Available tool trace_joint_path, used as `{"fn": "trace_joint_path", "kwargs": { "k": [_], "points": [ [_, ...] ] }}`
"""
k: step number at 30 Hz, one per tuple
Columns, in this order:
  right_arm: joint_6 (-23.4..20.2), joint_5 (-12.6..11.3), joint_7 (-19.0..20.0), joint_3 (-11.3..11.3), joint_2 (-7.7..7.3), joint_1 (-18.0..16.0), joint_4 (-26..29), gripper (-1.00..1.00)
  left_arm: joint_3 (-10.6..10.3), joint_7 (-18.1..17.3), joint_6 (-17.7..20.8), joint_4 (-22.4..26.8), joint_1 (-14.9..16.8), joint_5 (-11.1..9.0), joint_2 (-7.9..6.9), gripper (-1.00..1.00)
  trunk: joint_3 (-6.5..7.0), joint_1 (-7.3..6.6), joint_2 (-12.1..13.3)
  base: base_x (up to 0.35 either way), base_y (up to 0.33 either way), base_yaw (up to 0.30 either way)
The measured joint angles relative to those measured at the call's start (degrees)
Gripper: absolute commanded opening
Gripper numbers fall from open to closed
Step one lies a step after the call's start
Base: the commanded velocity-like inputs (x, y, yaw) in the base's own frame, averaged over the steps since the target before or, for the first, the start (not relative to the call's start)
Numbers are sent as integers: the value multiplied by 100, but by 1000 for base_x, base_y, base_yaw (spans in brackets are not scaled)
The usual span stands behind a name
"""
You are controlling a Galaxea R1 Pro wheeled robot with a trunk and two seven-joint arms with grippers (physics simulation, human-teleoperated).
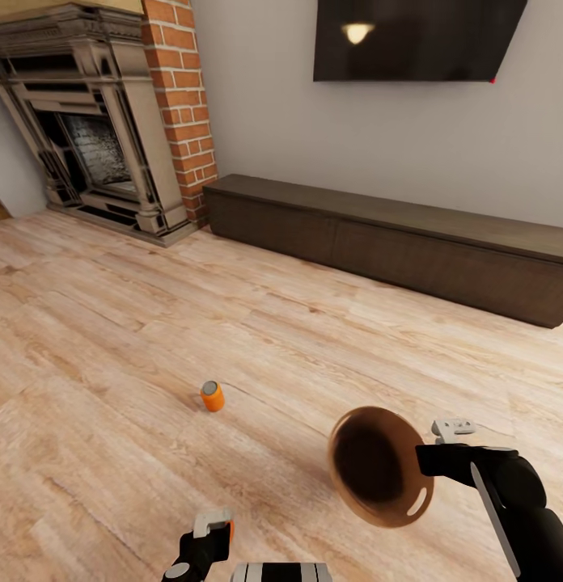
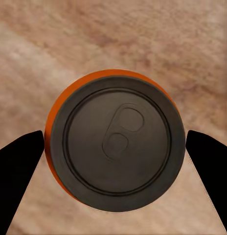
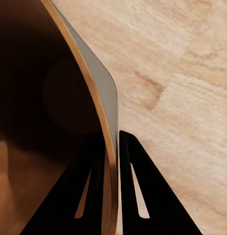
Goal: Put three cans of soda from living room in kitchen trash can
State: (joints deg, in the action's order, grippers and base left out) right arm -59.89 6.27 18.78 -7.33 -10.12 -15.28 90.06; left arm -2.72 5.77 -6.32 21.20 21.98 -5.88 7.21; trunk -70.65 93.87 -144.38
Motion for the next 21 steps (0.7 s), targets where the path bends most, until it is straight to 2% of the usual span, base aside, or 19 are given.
{"fn": "trace_joint_path", "kwargs": {
  "k": [17, 21],
  "points": [
    [1, 12, -2, 15, -43, 0, -69, -100, 0, 48, 45, -5, 0, -12, -8, -100, 377, -44, 23, 0, 0, 0],
    [-4, 1, -6, 15, -56, 0, -234, -100, 0, 57, 56, 3, -1, -1, -9, -100, 465, -54, 28, 0, 0, 0]
  ]
}}
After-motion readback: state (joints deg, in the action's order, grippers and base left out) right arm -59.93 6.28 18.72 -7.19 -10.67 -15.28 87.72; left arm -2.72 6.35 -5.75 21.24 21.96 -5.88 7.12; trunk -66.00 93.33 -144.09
